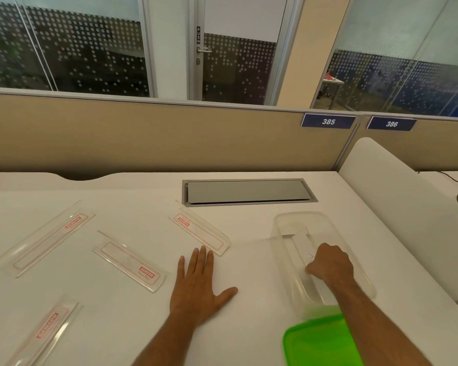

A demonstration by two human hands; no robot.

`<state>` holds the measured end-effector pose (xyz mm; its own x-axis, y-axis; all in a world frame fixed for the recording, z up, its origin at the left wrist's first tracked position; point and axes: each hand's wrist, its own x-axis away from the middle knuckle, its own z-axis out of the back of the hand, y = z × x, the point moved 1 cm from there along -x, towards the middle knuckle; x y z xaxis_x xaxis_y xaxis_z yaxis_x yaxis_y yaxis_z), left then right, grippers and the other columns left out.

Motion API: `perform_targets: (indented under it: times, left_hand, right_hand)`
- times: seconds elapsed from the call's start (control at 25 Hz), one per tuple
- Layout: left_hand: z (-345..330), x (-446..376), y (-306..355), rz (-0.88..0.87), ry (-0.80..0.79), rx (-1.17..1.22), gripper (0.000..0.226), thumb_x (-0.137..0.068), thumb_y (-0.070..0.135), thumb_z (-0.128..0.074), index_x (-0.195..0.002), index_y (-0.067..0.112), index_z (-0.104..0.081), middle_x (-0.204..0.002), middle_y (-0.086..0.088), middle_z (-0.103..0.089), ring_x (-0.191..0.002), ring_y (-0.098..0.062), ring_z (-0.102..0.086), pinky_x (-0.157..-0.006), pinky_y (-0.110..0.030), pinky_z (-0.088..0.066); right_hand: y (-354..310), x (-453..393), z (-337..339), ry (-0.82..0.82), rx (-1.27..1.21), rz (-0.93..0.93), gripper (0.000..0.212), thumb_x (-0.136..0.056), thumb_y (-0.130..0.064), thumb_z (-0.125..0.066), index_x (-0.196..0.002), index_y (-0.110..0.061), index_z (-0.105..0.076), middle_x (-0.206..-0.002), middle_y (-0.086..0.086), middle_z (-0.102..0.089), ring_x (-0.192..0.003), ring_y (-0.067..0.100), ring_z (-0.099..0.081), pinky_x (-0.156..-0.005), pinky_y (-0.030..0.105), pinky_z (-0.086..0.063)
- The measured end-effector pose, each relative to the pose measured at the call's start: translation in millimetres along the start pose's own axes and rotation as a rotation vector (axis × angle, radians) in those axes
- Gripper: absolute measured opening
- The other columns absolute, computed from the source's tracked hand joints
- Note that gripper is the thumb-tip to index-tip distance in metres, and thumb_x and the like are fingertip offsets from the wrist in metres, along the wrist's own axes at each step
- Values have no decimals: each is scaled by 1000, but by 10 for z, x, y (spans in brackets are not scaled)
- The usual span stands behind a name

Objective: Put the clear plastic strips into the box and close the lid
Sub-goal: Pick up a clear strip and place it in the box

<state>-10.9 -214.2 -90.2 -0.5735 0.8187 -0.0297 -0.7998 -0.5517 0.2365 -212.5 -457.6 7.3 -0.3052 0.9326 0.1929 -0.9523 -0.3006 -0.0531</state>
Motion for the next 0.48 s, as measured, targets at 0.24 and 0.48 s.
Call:
perform_targets:
  times: [0.24,0.48]
  left_hand:
    - [17,6,0,-1,-1,4,115,-71,95,-3,-157,18,2,-167,-2,7,-153,-19,13,-120,-49,16]
    - [33,1,8,-2,-20,13,116,-69,95,0,-156,18,5,-166,-1,11,-152,-19,16,-120,-49,16]
  right_hand:
    - [29,-28,1,-15,-4,-15,44,-66,-40,-79,-95,-15,-59,-74,-3,-49,-88,24,-66,-62,26,-46]
    - [18,0,49,12,6,-21,41,-69,-47,-74,-92,-16,-59,-67,-6,-44,-75,20,-58,-58,26,-43]
